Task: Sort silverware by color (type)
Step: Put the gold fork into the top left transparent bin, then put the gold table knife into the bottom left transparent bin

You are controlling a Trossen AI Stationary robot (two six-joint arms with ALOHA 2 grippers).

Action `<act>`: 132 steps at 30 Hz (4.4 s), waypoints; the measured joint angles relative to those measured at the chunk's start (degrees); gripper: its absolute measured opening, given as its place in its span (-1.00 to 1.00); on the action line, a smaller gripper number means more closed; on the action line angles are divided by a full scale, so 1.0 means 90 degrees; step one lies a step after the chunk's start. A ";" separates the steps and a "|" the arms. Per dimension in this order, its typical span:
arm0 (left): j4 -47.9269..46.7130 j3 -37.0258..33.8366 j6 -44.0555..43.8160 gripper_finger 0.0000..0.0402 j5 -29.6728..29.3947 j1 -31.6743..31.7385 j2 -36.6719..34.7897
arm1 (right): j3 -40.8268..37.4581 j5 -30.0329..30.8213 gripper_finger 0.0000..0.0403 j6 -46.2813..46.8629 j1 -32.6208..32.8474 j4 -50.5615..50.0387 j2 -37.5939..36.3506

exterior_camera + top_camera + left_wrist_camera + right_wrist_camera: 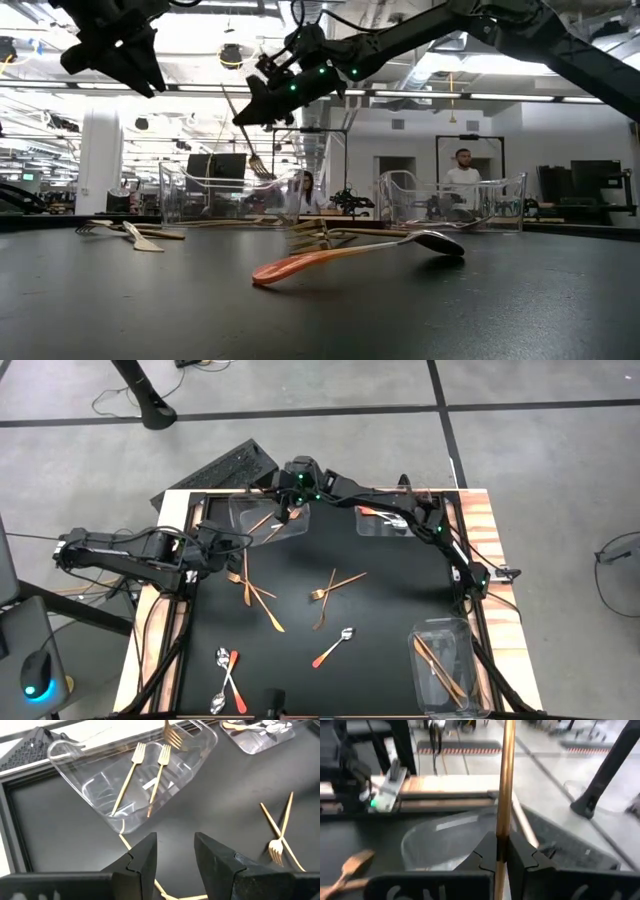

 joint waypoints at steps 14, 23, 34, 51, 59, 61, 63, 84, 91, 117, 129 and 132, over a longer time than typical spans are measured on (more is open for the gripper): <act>-0.0222 -0.0002 -0.0056 -0.41 -0.0212 0.0002 0.0000 | -0.0007 0.0497 -0.74 -0.0747 -0.0086 -0.1411 0.0173; -0.0219 -0.0005 -0.0050 -0.41 -0.0377 0.0005 0.0000 | 0.0000 0.1081 -0.16 -0.0676 0.0034 -0.1599 0.0100; -0.0214 -0.0005 -0.0057 -0.41 -0.0250 0.0000 -0.0002 | 0.0005 0.1680 0.12 0.1556 0.0168 -0.3215 -0.0787; 0.0352 -0.0010 0.1000 -0.41 -0.0637 0.0000 0.0089 | -0.3356 0.1494 0.08 0.2892 0.0834 -0.3998 -0.3477; 0.1796 -0.0010 0.2690 -0.41 -0.0428 0.0256 0.0595 | -0.5309 0.1493 0.08 0.4373 0.1508 -0.2790 -0.4690; 0.2245 -0.0010 0.3104 -0.41 -0.0017 0.0400 0.0826 | -0.5472 0.1496 0.08 0.4543 0.1716 -0.2774 -0.4751; 0.2679 -0.0010 0.3420 -0.41 0.0528 0.0526 0.1038 | -0.5468 0.1478 0.08 0.4537 0.1932 -0.2879 -0.4772; 0.4110 -0.0010 0.3833 -0.41 0.2170 0.0714 0.2125 | -0.6797 0.1302 0.08 0.6298 0.3395 -0.2564 -0.5095; 0.4377 -0.0010 0.4071 -0.41 0.2086 0.0792 0.2084 | -0.7349 0.1969 0.08 0.6558 0.3449 -0.2584 -0.6428; 0.6139 -0.0010 0.5185 -0.41 0.2112 0.0850 0.0450 | -0.7735 0.2034 0.07 0.5361 0.2589 -0.1285 -0.8047; 0.5691 -0.0010 0.5619 -0.41 0.2267 0.0843 -0.0481 | -0.7725 0.1472 -0.31 0.5875 0.2616 0.0021 -0.6701; 0.5493 -0.0007 0.5551 -0.41 0.2253 0.0848 -0.0647 | -0.7685 0.1483 -0.42 0.5874 0.2727 0.0431 -0.6535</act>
